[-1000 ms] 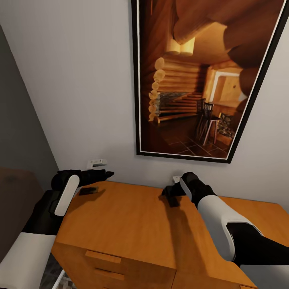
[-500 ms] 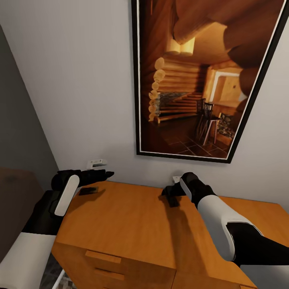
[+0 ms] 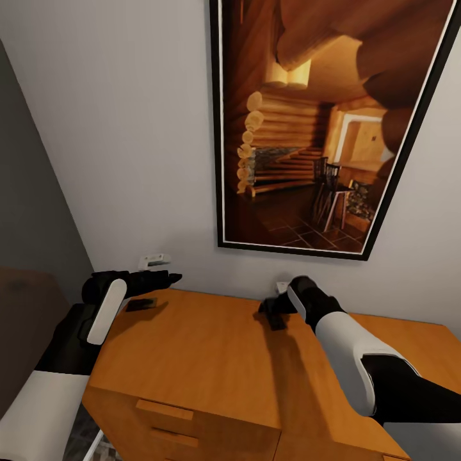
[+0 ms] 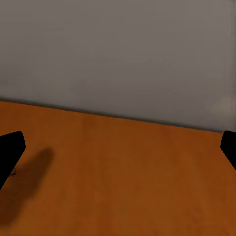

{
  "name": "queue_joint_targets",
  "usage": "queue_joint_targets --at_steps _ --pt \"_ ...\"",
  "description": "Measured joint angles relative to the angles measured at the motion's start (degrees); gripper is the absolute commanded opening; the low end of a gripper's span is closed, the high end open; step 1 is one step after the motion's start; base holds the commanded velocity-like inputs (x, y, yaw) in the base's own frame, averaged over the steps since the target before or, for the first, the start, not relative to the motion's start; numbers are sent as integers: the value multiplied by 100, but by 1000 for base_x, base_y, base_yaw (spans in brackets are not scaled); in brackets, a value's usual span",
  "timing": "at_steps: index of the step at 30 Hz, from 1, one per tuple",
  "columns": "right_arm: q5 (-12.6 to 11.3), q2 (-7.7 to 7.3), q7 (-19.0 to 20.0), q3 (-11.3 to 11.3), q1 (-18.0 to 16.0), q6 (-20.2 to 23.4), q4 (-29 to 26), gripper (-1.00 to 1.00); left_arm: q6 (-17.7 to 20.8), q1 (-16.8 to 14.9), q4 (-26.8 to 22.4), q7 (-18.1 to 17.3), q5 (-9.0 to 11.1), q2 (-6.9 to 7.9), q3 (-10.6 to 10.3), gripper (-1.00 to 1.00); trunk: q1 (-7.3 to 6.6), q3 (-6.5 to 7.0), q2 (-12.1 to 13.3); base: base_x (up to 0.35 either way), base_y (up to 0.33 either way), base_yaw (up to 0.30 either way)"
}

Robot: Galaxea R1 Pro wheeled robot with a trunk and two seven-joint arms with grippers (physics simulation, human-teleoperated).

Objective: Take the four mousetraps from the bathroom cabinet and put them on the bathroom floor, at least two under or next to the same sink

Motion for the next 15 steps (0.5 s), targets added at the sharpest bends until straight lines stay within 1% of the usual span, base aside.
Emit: queue_joint_targets --at_steps 11,15 --pt "-54 -14 -28 -12 -4 -18 64 100 -1 0 1 -1 0 -1 -1 100 -1 1 -2 0 0 0" --pt "-32 -20 -33 -11 -4 -21 63 100 -1 0 1 -1 0 -1 -1 100 0 1 -1 0 0 0"
